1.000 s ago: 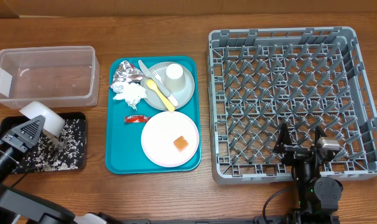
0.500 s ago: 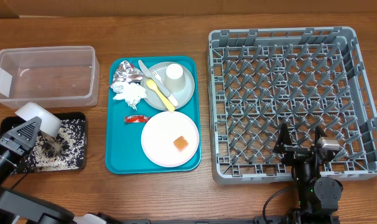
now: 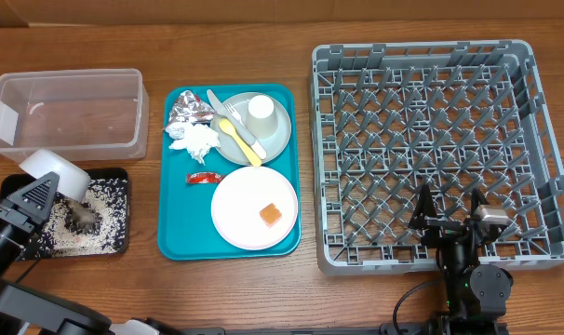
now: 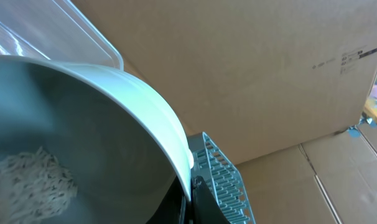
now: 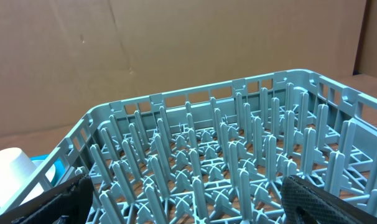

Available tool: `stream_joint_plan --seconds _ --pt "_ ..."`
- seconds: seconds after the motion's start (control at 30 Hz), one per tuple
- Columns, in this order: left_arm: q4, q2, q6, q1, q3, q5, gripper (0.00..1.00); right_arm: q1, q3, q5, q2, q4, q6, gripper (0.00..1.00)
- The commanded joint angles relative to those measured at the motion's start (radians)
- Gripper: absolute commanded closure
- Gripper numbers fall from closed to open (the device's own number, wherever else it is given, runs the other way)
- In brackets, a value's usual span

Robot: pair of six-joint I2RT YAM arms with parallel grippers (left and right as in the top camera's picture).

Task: Sort waste into correct bins and load items into the dishwasher rack
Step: 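Tilt the grey bowl with the left gripper, pouring rice onto the black tray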

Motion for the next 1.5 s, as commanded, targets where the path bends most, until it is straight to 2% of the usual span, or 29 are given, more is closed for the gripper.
stream_joint_plan --seconds 0.0,0.4,0.47,0.63,0.73,1.23,1.37,1.4,1.43,1.47 --pt "0.007 0.0 0.034 0.006 -0.002 0.014 0.96 -0.003 -0.01 0.008 -0.01 0.007 -0.007 0.0" --pt "-0.005 0.0 0.055 0.006 -0.002 0.012 0.96 -0.003 -0.01 0.008 -0.01 0.007 -0.007 0.0" --pt "0.008 0.0 0.009 0.006 -0.002 -0.014 0.96 -0.003 -0.01 0.008 -0.01 0.007 -0.007 0.0" --pt "0.023 0.0 -0.019 0.006 -0.002 -0.019 0.96 -0.003 -0.01 0.008 -0.01 0.007 -0.007 0.0" --pt "0.006 0.0 0.023 0.006 -0.002 0.002 0.96 -0.003 -0.01 0.008 -0.01 0.007 -0.007 0.0" --pt "0.021 0.0 -0.011 0.006 -0.002 0.01 0.96 -0.003 -0.01 0.008 -0.01 0.007 -0.007 0.0" --pt "0.009 0.0 -0.038 0.006 -0.002 -0.019 0.96 -0.003 -0.01 0.008 -0.01 0.007 -0.007 0.0" --pt "0.006 0.0 -0.006 0.006 -0.002 -0.015 0.96 -0.003 -0.01 0.008 -0.01 0.007 -0.007 0.0" --pt "0.028 0.0 0.014 0.007 -0.002 -0.059 0.96 -0.003 -0.01 0.008 -0.01 0.007 -0.007 0.0" --pt "0.032 0.0 -0.014 0.007 -0.002 -0.079 0.96 -0.003 -0.01 0.008 -0.01 0.007 -0.007 0.0"
